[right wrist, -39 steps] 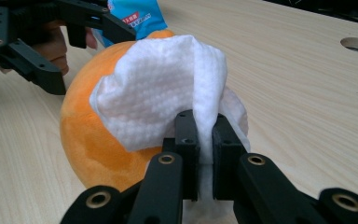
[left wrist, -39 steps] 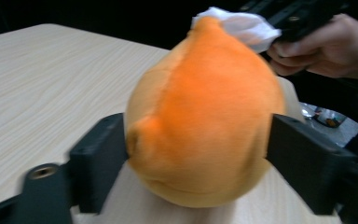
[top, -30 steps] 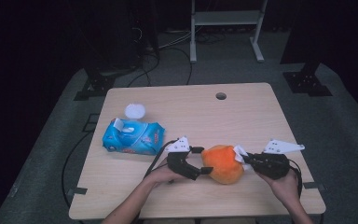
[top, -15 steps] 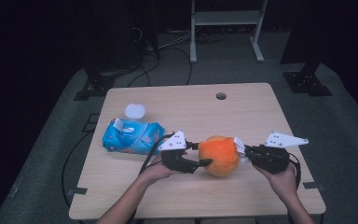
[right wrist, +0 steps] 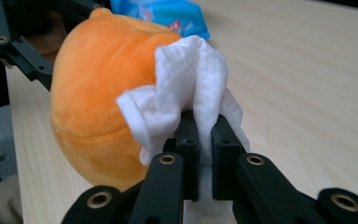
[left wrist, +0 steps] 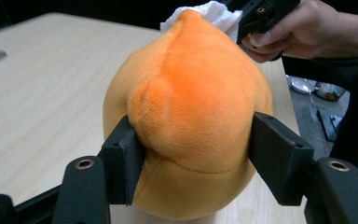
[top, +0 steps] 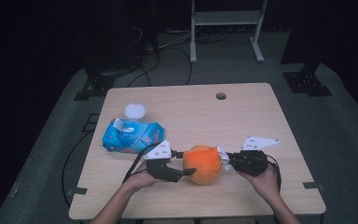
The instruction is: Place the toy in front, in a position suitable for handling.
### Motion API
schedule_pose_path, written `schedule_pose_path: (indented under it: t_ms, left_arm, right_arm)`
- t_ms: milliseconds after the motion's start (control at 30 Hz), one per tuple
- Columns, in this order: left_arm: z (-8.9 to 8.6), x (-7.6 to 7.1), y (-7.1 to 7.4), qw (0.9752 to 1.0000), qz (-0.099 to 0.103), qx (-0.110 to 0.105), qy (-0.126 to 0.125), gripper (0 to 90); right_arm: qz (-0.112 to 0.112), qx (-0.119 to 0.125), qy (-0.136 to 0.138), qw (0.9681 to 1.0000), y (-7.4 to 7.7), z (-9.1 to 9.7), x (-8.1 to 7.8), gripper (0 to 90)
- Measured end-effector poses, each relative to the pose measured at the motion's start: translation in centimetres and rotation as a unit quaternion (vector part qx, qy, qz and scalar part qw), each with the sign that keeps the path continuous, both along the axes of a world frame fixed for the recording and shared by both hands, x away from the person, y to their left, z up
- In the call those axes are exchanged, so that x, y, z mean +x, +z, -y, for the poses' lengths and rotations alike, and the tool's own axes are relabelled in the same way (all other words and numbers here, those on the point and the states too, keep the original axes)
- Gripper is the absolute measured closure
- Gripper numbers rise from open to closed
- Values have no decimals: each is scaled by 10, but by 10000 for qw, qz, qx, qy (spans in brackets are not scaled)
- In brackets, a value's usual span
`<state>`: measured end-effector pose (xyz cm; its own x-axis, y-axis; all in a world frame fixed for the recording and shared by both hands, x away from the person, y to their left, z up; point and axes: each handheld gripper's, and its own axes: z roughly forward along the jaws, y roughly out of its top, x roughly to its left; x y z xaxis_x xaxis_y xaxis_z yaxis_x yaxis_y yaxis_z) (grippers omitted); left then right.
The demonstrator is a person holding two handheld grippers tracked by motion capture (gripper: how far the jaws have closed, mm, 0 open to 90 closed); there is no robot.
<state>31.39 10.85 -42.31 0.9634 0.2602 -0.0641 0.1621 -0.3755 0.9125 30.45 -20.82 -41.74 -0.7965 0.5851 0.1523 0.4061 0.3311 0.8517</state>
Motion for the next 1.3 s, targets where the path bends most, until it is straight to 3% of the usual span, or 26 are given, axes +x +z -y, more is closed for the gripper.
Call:
schedule_pose_path:
  t_ms: [67, 167, 400, 467, 600, 667, 733, 833, 967, 1133, 1233, 1300]
  left_arm:
    - [-1, 1, -3, 9999, -40, -130, 44, 340]
    - [0, 5, -2, 9996, 69, -168, 207, 240]
    - [11, 10, -1, 9997, -7, -230, 12, 153]
    - [15, 9, -3, 9996, -39, -276, -6, 155]
    - [15, 8, -7, 9995, -40, -316, 80, 311]
    - [17, 6, -8, 9994, -45, -330, 86, 332]
    - [19, 5, -7, 9995, -11, -290, 95, 334]
    - [24, 4, -7, 9995, 23, -284, 100, 333]
    - [30, 4, -7, 9995, 20, -283, 121, 334]
    - [37, 1, -7, 9996, 111, -244, 60, 333]
    - [37, 1, -8, 9995, 143, -241, 112, 336]
    - [33, 3, -9, 9995, 132, -247, 160, 339]
  right_arm:
    - [-66, 71, -3, 10000, -4, 1, 1, 836]
    - [-69, 74, -36, 9999, -4, 4, 2, 834]
    - [-72, 106, -20, 9999, -5, 4, 1, 831]
    - [-60, 81, -18, 9999, -5, 4, 1, 832]
    - [-111, 49, -55, 9999, -6, 9, 2, 834]
    - [-47, 95, -159, 9998, -3, 14, 2, 836]
    - [98, 264, -276, 9992, 7, 20, 1, 837]
    - [326, 378, -164, 9986, 25, 17, -4, 839]
    - [470, 81, 78, 9988, 30, -2, -8, 840]
    - [563, 154, 378, 9976, 35, -21, -8, 842]
    - [640, -77, 374, 9972, 37, -29, -4, 842]
    - [649, -192, 195, 9975, 37, -24, 1, 843]
